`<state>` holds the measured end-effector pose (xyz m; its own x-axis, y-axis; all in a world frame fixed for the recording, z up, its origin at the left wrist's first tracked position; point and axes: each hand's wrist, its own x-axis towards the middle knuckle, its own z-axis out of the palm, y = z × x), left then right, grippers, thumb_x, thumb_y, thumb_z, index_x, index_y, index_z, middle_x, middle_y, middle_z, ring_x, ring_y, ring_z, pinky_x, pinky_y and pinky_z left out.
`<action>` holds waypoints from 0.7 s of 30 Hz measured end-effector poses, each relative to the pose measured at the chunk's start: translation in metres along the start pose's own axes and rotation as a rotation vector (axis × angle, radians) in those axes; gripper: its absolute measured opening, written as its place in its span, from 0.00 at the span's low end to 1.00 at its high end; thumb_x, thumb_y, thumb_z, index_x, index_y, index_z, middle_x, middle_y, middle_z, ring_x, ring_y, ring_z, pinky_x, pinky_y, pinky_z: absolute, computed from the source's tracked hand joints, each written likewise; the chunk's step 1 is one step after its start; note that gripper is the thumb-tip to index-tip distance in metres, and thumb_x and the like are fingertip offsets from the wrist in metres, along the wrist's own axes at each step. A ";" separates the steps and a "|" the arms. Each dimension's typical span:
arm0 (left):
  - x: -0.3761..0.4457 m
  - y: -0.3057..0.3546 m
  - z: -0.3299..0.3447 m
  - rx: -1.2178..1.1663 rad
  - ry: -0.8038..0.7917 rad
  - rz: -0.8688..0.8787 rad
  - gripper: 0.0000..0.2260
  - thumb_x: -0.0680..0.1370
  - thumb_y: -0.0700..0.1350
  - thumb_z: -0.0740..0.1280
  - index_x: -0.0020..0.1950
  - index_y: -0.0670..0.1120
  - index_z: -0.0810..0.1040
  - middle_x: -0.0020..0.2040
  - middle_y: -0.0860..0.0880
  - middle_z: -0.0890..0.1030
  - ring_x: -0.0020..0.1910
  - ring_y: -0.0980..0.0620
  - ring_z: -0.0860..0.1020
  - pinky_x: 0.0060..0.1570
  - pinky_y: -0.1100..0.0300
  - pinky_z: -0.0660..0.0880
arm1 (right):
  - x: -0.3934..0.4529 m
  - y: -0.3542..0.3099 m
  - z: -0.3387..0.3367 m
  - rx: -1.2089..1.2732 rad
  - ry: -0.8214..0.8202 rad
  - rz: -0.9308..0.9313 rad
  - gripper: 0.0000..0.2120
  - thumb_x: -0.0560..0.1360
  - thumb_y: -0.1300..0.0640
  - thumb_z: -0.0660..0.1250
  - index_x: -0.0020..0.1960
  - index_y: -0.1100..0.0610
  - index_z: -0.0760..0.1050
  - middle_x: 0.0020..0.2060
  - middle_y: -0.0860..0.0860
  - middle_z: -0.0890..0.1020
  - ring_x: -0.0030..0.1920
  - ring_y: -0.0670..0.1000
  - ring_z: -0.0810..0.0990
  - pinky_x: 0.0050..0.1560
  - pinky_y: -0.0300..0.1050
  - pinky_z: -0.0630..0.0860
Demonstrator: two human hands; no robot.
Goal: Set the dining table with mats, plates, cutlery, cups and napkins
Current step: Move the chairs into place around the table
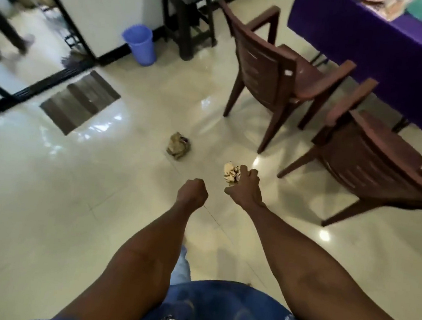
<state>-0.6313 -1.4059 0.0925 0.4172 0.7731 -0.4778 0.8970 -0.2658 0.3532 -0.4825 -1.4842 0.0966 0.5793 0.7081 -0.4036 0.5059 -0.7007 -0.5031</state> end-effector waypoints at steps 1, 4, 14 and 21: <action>0.006 -0.014 -0.009 -0.002 0.012 -0.004 0.11 0.76 0.42 0.59 0.51 0.43 0.80 0.50 0.41 0.83 0.49 0.39 0.80 0.44 0.54 0.75 | 0.007 -0.018 0.010 -0.011 0.003 -0.031 0.36 0.62 0.53 0.74 0.68 0.53 0.65 0.60 0.57 0.66 0.59 0.61 0.70 0.53 0.50 0.76; 0.036 -0.073 -0.051 -0.017 0.044 -0.039 0.10 0.76 0.42 0.58 0.49 0.43 0.79 0.50 0.41 0.82 0.48 0.39 0.80 0.42 0.54 0.75 | 0.035 -0.096 0.048 -0.030 -0.005 -0.107 0.37 0.63 0.53 0.73 0.70 0.49 0.65 0.60 0.58 0.65 0.59 0.63 0.70 0.57 0.51 0.74; 0.149 -0.233 -0.191 -0.046 0.109 -0.198 0.11 0.76 0.42 0.59 0.51 0.44 0.80 0.51 0.43 0.82 0.47 0.41 0.80 0.43 0.56 0.74 | 0.136 -0.317 0.131 0.066 -0.098 -0.109 0.38 0.63 0.52 0.75 0.66 0.60 0.61 0.62 0.61 0.69 0.63 0.63 0.69 0.60 0.51 0.71; 0.270 -0.276 -0.260 -0.106 0.091 -0.175 0.12 0.77 0.43 0.61 0.56 0.44 0.79 0.55 0.42 0.81 0.54 0.40 0.79 0.47 0.54 0.74 | 0.252 -0.412 0.156 0.162 -0.152 -0.078 0.36 0.57 0.46 0.71 0.60 0.54 0.62 0.53 0.57 0.74 0.51 0.61 0.77 0.49 0.52 0.76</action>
<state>-0.8045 -0.9744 0.0753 0.2369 0.8522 -0.4666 0.9322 -0.0642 0.3561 -0.6445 -1.0038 0.0832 0.4332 0.7731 -0.4633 0.4291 -0.6290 -0.6482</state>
